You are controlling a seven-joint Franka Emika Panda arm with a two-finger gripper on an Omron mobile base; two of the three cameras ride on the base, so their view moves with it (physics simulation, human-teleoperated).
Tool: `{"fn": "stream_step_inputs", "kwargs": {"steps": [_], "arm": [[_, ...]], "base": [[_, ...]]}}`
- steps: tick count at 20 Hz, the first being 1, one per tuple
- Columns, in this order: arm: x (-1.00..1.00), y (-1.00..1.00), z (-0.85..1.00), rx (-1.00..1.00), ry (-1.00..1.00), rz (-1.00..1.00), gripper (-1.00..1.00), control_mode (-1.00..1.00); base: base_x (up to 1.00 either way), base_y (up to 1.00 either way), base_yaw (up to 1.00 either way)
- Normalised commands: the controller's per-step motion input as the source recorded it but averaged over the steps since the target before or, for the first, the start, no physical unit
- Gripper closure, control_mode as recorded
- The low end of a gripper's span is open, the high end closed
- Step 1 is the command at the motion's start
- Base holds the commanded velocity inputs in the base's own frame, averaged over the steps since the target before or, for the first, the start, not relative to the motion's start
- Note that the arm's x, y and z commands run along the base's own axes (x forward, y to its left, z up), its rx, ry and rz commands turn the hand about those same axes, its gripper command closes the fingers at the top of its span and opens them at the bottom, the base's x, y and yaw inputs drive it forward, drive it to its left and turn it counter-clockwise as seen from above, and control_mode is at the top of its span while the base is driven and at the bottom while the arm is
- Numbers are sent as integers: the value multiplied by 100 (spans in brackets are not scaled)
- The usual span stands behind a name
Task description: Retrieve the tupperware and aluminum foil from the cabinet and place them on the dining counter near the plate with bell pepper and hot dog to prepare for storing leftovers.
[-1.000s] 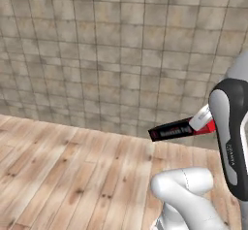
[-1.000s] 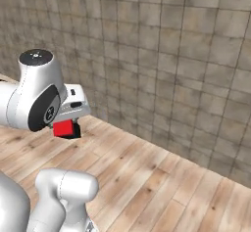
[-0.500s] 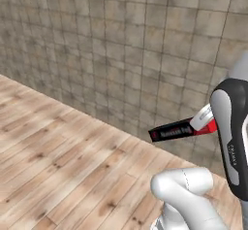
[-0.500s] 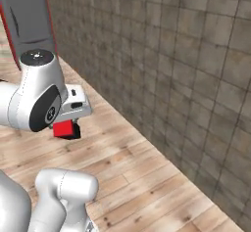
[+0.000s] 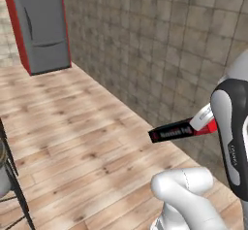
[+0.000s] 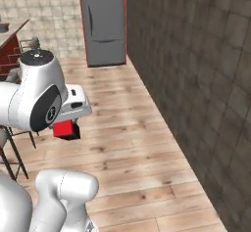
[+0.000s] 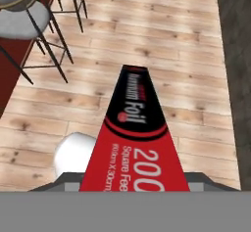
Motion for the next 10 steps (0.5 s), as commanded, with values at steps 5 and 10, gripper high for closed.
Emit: {"fn": "stream_step_inputs", "kwargs": {"steps": [5, 10], "arm": [[0, 0, 0, 0, 0, 0, 100, 100], [0, 0, 0, 0, 0, 0, 100, 100]], "base": [[100, 0, 49], [100, -13, 35]]}}
